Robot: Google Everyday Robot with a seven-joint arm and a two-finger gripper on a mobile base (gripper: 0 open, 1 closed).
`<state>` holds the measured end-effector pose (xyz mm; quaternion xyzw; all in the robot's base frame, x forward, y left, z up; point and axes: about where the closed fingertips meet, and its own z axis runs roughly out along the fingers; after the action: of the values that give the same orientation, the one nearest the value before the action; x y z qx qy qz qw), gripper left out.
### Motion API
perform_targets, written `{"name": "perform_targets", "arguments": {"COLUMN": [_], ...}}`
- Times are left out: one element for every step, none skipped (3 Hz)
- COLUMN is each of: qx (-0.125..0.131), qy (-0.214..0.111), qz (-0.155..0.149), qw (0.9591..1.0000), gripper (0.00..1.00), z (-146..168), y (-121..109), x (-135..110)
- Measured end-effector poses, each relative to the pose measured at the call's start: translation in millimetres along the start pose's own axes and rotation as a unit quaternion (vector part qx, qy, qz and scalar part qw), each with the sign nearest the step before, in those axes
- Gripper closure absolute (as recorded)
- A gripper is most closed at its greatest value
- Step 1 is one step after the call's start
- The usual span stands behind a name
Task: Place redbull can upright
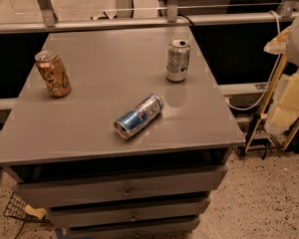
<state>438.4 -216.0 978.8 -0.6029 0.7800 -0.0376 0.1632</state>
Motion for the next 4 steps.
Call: {"name": "perform_targets", "arguments": {"qx": [0.000,-0.005,0.005,0.005], "qy": [0.000,-0.005,-0.021,-0.021], "qz": [-0.012,-0.119,-0.312,-0.312], "qw": [0.9999,0.9928,0.9499,0.9499], "gripper": [0.00,0.00,0.00,0.00], "z": [1,15,31,31], "y": [-2,-16,-6,-6], "x": [-6,-59,-151,-151]}}
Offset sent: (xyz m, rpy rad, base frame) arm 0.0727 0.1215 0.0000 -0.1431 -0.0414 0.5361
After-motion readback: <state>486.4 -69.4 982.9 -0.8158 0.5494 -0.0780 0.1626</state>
